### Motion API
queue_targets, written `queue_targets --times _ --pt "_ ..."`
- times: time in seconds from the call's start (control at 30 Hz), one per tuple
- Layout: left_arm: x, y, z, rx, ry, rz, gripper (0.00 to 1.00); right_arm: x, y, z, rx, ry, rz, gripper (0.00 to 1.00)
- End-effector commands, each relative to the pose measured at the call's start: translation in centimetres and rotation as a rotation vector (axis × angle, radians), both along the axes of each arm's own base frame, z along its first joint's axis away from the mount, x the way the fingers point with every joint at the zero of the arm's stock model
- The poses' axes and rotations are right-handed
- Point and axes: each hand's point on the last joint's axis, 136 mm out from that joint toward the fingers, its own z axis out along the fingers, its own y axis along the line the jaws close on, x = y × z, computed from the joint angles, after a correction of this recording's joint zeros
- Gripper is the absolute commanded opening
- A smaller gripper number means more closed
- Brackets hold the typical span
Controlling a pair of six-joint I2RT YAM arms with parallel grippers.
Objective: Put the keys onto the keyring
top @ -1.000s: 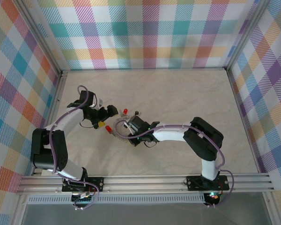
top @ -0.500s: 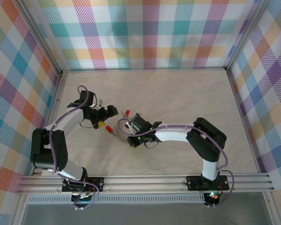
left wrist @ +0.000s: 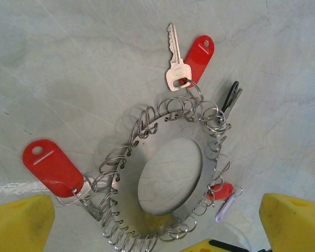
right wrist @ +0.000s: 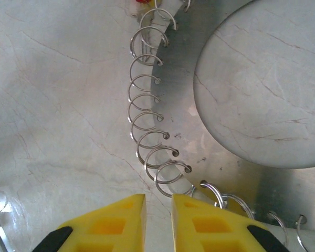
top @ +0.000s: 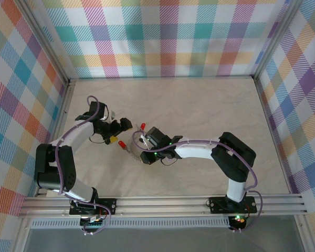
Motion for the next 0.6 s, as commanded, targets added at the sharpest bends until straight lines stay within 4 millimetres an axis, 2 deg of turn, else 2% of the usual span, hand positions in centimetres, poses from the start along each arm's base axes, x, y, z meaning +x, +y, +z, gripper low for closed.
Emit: queue_targets --times 0.0,0.07,0.13,0.2,0.3,0.57 --pt "-0.2 0.3 0.0 -0.003 0.014 0.003 1.00 0.3 1.0 2.6 0.086 -0.033 0.028 0.21" --pt "-0.1 0.3 0.1 -0.004 0.016 -0.002 1.00 0.8 0.5 3.0 0.077 -0.060 -0.001 0.24" --pt "-0.1 0.4 0.0 0.007 0.015 0.001 1.00 1.7 -0.9 2.9 0.032 -0.003 -0.085 0.27" --pt "-0.2 0.5 -0.1 0.004 0.017 0.007 1.00 2.5 -2.6 2.2 -0.031 0.093 -0.172 0.29" --pt "0.0 0.3 0.1 -0.006 0.016 -0.001 1.00 2.5 -4.1 1.1 -0.101 0.139 -0.203 0.31" --pt "0.1 0.6 0.1 0.028 0.012 -0.011 1.00 0.4 -2.8 -0.5 -0.099 0.271 -0.121 0.34"
